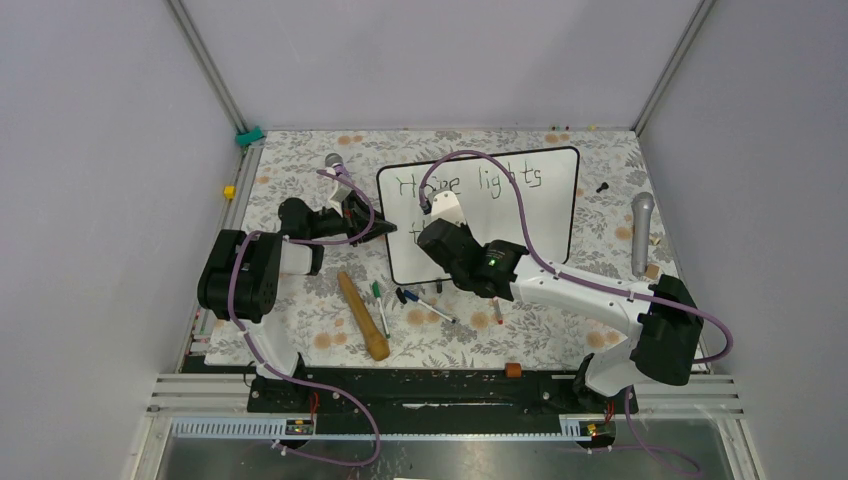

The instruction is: Write a sentence on the whiteboard

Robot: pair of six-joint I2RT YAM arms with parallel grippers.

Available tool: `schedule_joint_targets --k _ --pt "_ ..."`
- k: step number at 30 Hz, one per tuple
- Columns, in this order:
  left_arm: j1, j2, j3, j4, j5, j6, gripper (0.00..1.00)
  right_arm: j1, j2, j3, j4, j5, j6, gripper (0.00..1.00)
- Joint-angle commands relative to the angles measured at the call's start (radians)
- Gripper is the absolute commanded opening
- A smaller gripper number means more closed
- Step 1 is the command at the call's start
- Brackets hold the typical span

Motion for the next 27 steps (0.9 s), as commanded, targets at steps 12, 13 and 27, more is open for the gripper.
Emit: schedule_joint_targets --k 12,13,27 --pt "0.002 -0.016 -0.008 0.089 0.021 0.143 0.0 -0.023 0.003 0.098 0.002 0.041 -0.027 0.0" --pt "0.003 -0.016 -0.008 0.09 0.02 0.143 0.0 -0.023 0.006 0.1 0.001 0.036 -0.028 0.0" --pt "0.002 -0.016 -0.007 0.088 0.022 0.142 0.0 -0.023 0.015 0.075 0.005 -0.056 -0.005 0.0"
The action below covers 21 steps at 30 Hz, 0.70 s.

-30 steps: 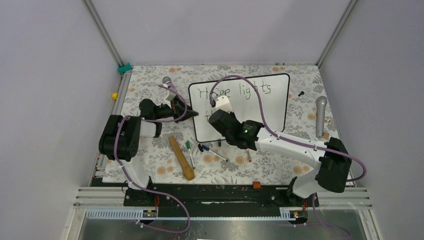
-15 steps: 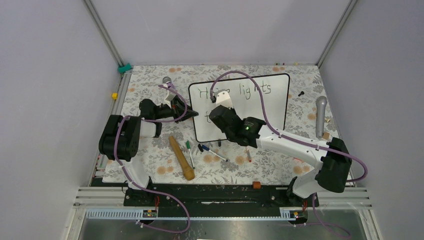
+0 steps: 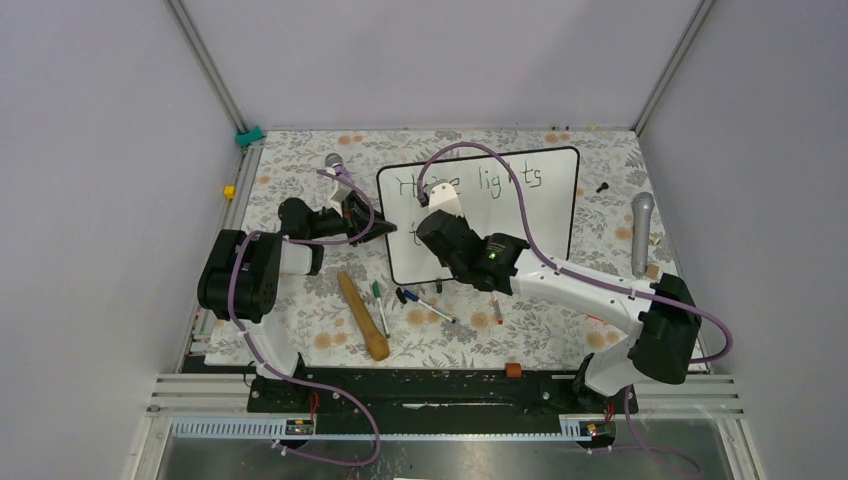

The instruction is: Write a sentence on the whiteboard

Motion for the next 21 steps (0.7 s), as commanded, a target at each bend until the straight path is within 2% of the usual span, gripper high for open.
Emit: schedule_joint_targets --k 1,21 --pt "0.001 -0.016 -0.007 0.09 0.022 0.143 0.0 -0.009 0.002 0.013 0.015 -0.03 0.011 0.0" --pt "0.001 -0.017 -0.009 0.09 0.022 0.144 0.0 -0.013 -0.009 -0.016 -0.078 0.01 0.026 0.0"
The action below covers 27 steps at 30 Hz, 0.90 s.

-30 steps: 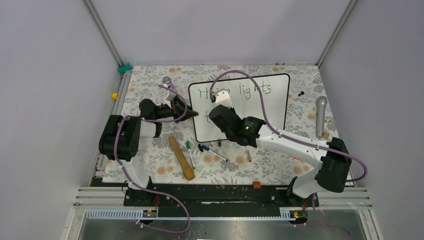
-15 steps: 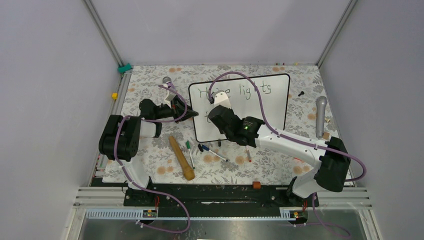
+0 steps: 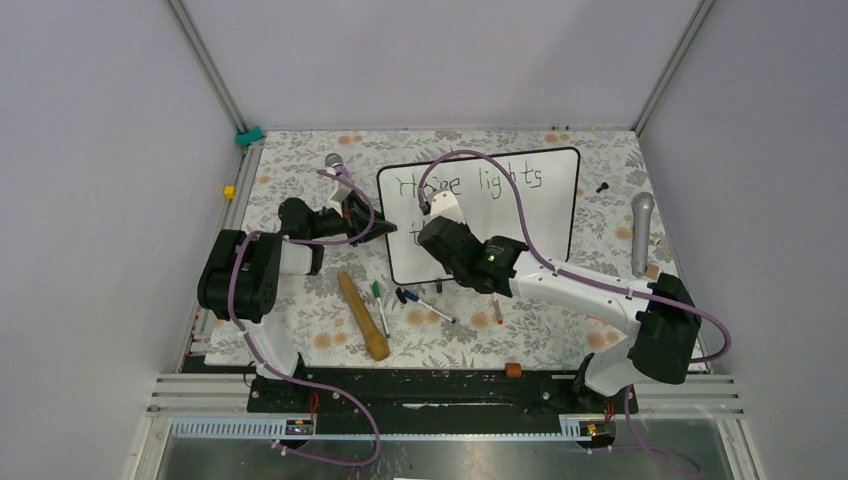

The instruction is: Write a sentence on the whiteboard

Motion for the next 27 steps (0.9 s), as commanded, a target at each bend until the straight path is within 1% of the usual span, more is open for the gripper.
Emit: schedule_joint_targets --k 1,7,11,13,22,27 --pt "0.001 -0.017 -0.01 0.088 0.022 0.145 0.0 -0.014 -0.012 0.019 -0.045 0.048 0.013 0.0" --pt "0.002 -0.016 -0.008 0.088 0.021 0.144 0.0 -0.016 -0.053 0.011 -0.044 0.028 0.011 0.0" --pt "0.003 -0.018 -0.008 0.088 0.022 0.145 0.0 -0.016 -0.112 -0.032 0.022 -0.038 0.0 0.0" --pt "0.002 -0.018 -0.009 0.088 0.022 0.145 0.0 -0.016 -0.142 -0.046 0.042 -0.044 -0.004 0.0" --pt "0.001 -0.017 -0.01 0.089 0.023 0.146 0.0 -0.017 -0.181 -0.066 0.041 0.034 -0.045 0.0" --pt "0.001 -0.019 -0.012 0.088 0.024 0.149 0.0 -0.017 -0.213 -0.107 0.041 0.069 -0.031 0.0"
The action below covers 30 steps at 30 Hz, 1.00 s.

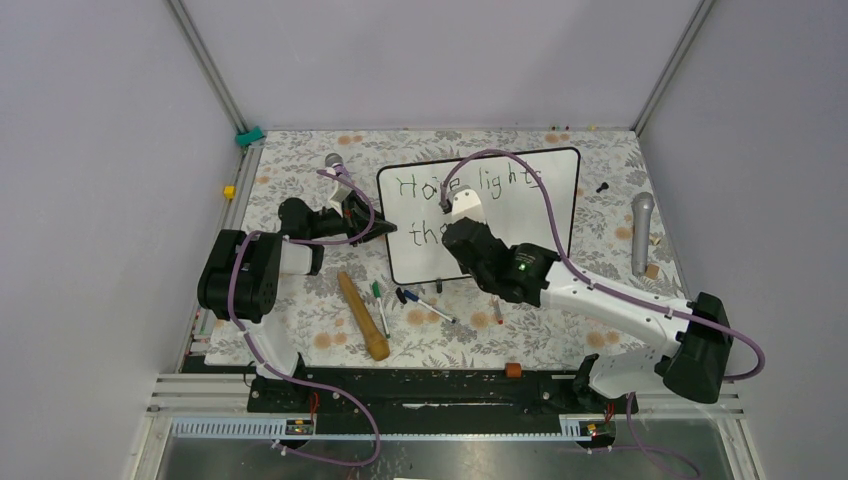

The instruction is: Write a sentence on the whiteboard

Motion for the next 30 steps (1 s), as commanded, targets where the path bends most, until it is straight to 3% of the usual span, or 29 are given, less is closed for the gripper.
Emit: schedule_joint_targets --k 1,10,30 --pt "0.002 -0.019 -0.011 0.088 0.023 0.148 0.0 -0.007 -0.061 -0.048 0.022 0.066 0.0 0.0" --pt "0.002 -0.021 -0.014 0.088 0.019 0.15 0.0 -0.009 -0.204 -0.203 0.115 0.119 -0.037 0.0" --pt "0.002 -0.025 -0.021 0.088 0.01 0.156 0.0 -0.009 -0.228 -0.242 0.162 0.045 -0.086 0.0"
